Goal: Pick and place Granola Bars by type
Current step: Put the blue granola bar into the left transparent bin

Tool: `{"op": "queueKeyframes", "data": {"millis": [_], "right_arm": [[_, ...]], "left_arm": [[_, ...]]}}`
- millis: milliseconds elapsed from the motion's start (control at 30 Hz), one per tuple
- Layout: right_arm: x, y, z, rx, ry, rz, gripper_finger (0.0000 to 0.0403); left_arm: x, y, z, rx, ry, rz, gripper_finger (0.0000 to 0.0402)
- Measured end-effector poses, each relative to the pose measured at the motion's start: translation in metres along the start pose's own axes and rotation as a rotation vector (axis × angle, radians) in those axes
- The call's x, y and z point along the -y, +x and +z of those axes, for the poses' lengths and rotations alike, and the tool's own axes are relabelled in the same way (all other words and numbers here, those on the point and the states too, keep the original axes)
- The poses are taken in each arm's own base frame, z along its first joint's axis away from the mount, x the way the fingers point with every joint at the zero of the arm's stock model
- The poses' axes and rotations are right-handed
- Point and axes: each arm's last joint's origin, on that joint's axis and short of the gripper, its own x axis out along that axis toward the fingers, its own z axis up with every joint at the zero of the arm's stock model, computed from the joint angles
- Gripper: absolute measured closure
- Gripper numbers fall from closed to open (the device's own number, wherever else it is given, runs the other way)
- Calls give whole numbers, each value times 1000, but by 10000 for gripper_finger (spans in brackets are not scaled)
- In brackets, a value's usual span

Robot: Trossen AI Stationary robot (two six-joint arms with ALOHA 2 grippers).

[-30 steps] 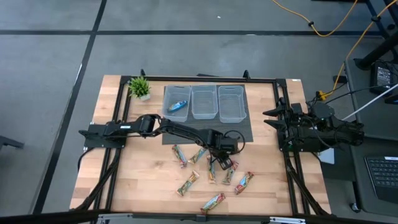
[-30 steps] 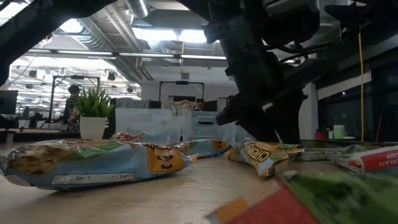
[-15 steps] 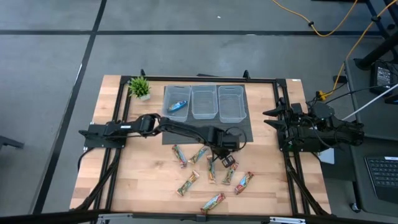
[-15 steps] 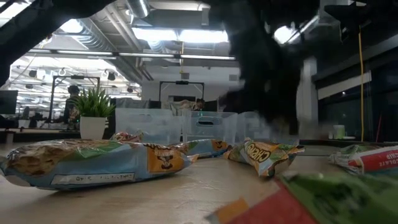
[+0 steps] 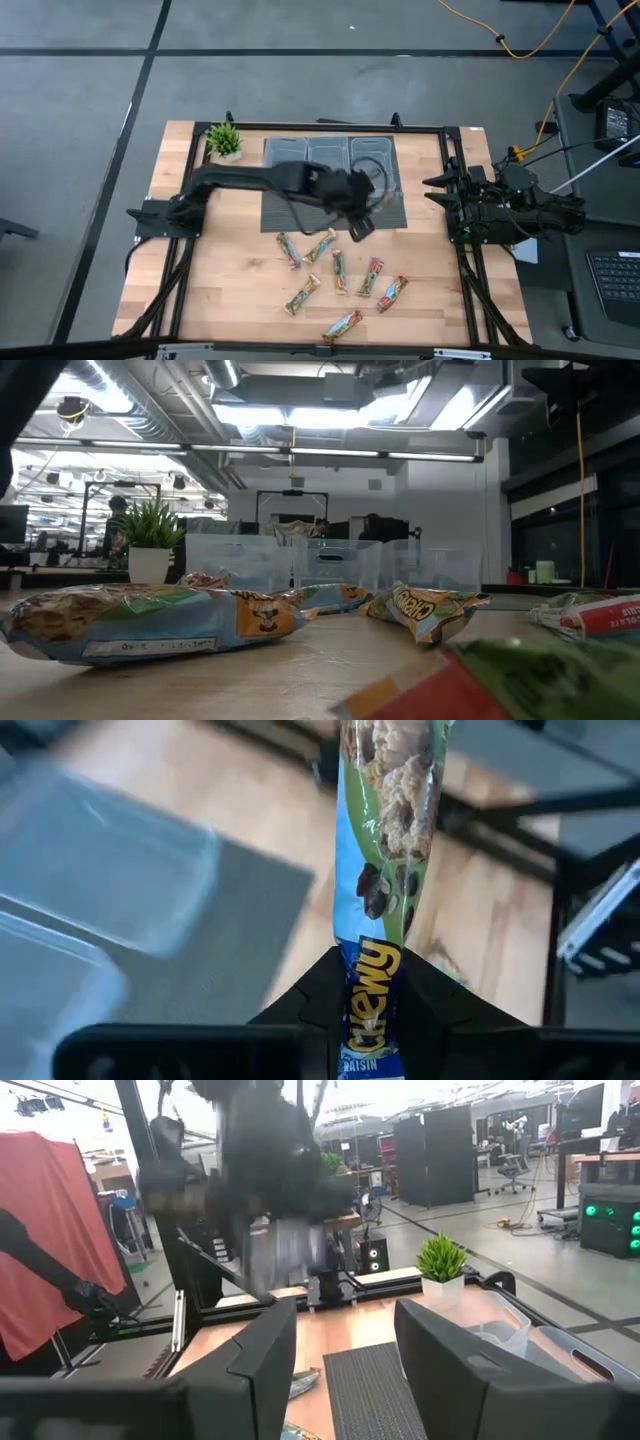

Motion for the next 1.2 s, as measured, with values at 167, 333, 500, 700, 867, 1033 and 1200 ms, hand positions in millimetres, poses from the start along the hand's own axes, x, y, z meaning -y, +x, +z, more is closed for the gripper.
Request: {"op": "queueKeyframes", "data": {"millis": [167, 333, 500, 700, 867, 1033, 1200], "right_arm": [[0, 0, 0, 0, -1, 3, 228], [0, 0, 0, 0, -1, 3, 228], [0, 0, 0, 1, 0, 3, 228], [0, 0, 1, 6, -1, 2, 228], [0, 0, 1, 8, 3, -14, 228], [1, 0, 1, 16, 3, -33, 228], [2, 0, 1, 24, 3, -83, 228]], "left_arm": [[-14, -82, 22, 235, 9, 93, 347], [-25, -133, 27, 370, 23, 195, 347], [-32, -155, 25, 396, 62, 272, 347], [-79, -165, 9, 187, -17, 501, 347], [-121, -182, 4, 119, -64, 698, 347], [-165, -202, -1, 66, -98, 825, 347], [-206, -206, -6, -19, -135, 865, 347]]}}
